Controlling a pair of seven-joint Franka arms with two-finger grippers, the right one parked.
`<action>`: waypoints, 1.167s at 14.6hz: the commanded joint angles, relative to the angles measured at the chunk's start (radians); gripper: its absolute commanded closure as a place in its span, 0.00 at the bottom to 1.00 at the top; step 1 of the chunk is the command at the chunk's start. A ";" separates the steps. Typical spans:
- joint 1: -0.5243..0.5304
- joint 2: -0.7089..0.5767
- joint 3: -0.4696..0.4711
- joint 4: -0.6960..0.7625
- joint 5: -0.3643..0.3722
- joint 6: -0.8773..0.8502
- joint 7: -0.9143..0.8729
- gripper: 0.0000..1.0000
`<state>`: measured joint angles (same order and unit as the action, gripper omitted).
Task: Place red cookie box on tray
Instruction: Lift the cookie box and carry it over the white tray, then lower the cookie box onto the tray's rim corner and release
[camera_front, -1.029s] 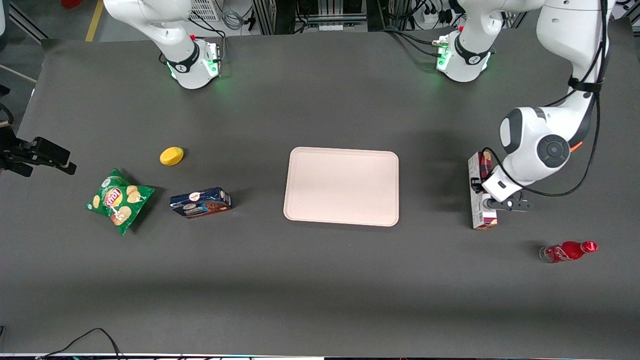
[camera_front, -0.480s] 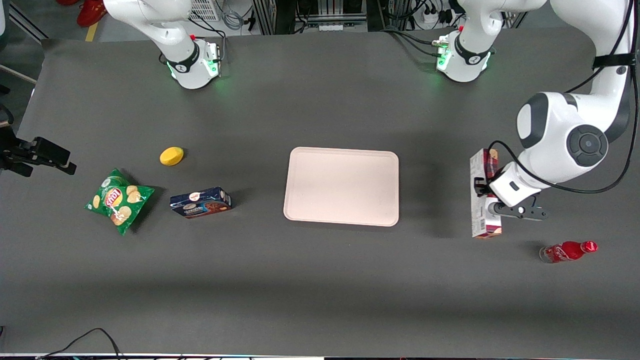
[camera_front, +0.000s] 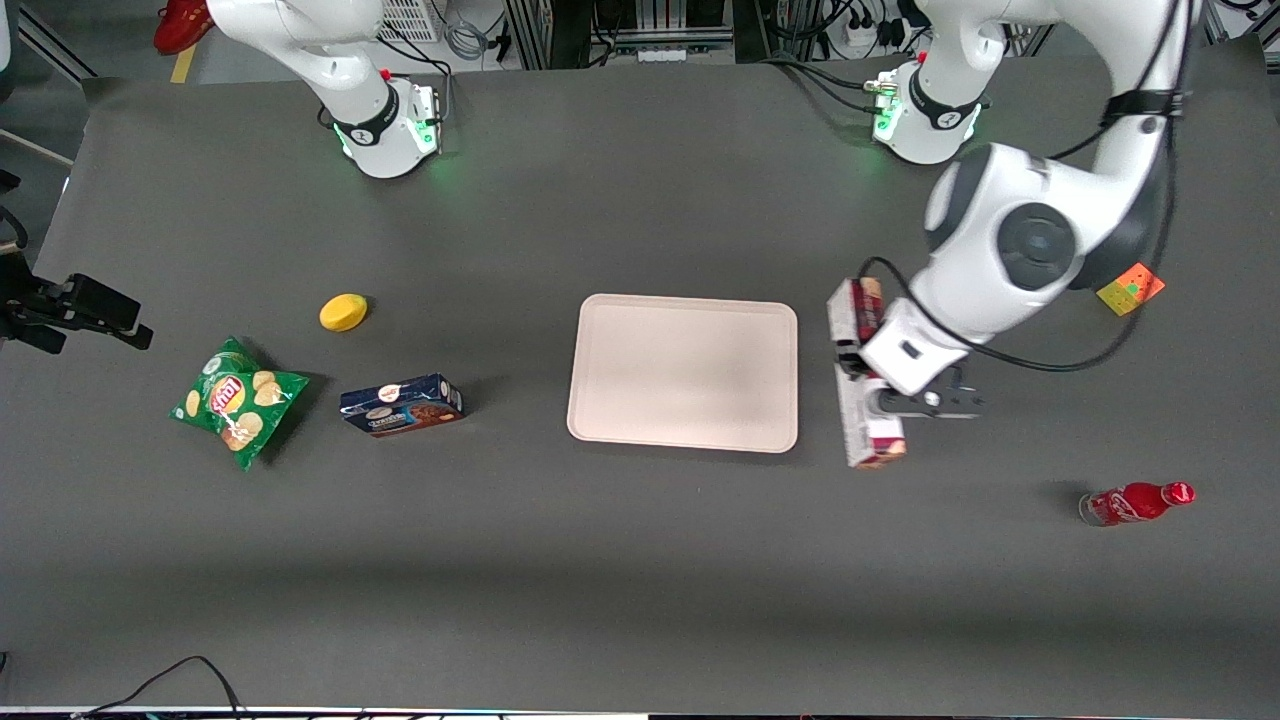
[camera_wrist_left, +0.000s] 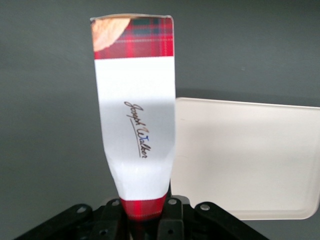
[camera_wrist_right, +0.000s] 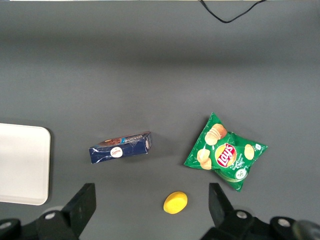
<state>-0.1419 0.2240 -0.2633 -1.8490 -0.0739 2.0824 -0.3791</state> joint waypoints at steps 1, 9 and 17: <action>-0.033 0.069 -0.056 0.022 0.089 0.025 -0.159 1.00; -0.108 0.221 -0.060 -0.105 0.247 0.311 -0.259 1.00; -0.130 0.253 -0.060 -0.151 0.266 0.354 -0.302 1.00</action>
<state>-0.2579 0.4897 -0.3287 -1.9766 0.1700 2.4133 -0.6476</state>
